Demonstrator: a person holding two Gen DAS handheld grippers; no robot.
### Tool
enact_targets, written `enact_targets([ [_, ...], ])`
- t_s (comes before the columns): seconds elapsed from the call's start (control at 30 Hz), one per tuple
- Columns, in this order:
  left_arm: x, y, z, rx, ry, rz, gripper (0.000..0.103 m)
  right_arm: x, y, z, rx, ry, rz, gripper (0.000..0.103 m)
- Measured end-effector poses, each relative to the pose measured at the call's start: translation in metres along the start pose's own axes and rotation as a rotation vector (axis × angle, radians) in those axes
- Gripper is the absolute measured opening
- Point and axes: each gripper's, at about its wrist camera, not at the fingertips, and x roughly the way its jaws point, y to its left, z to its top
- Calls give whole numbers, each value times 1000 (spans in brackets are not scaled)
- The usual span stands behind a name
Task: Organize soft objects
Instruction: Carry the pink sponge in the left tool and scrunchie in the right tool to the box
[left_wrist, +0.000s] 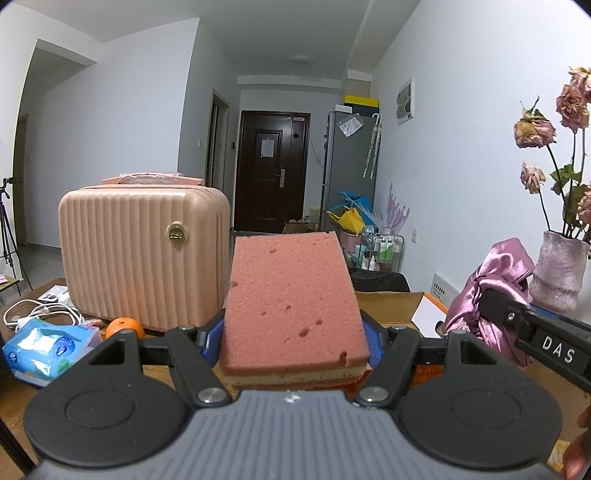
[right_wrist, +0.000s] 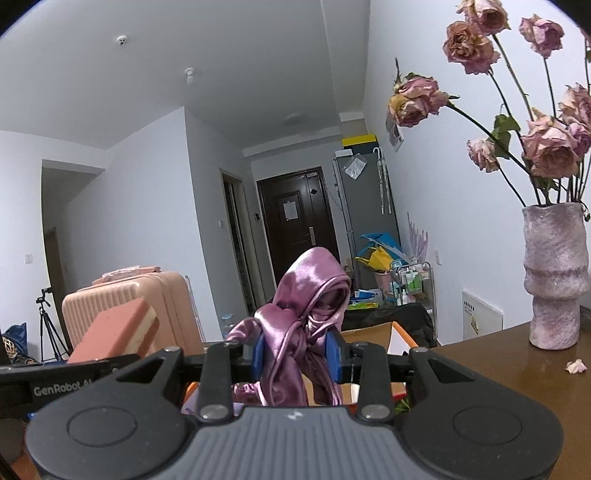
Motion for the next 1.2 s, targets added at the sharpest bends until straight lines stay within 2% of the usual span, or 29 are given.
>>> enact_targets([
  [0.73, 71, -11, 16, -27, 23, 20, 71, 83, -1, 21, -30, 90, -21, 32],
  [1.2, 118, -13, 13, -18, 80, 63, 71, 131, -8, 14, -46, 174, -39, 32],
])
